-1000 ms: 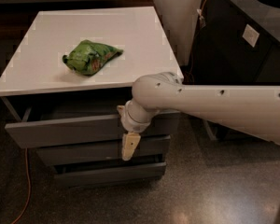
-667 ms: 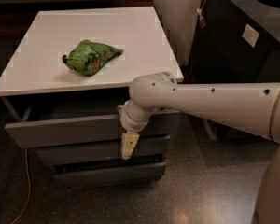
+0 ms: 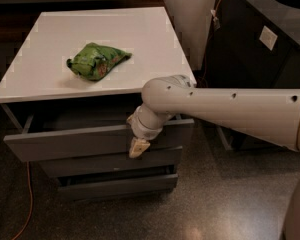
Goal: Open top drawer
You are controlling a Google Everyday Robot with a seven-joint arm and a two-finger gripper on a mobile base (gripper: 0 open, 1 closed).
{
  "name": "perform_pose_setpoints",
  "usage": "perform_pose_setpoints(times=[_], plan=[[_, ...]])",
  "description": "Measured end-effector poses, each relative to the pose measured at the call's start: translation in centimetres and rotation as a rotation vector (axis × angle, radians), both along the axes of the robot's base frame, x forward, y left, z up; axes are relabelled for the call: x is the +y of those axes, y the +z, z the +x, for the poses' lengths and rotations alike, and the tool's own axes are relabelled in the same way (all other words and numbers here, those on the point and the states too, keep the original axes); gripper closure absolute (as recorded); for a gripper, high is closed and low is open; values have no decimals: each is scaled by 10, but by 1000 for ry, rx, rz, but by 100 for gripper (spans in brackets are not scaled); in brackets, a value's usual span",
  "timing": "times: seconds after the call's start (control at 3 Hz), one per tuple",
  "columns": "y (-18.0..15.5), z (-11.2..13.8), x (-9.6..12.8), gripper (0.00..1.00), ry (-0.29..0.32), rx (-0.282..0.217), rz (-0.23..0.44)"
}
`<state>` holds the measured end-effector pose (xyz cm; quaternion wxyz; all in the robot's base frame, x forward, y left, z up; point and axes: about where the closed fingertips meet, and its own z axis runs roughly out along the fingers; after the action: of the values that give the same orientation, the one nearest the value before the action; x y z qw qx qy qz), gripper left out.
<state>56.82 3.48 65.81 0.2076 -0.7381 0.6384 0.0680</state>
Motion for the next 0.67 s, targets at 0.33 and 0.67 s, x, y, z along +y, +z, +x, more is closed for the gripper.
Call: perform_pose_setpoints(times=[0.33,0.67], plan=[[14,-20,-4,59,16,10,19],[25,-44,-8,82,34,29,42]])
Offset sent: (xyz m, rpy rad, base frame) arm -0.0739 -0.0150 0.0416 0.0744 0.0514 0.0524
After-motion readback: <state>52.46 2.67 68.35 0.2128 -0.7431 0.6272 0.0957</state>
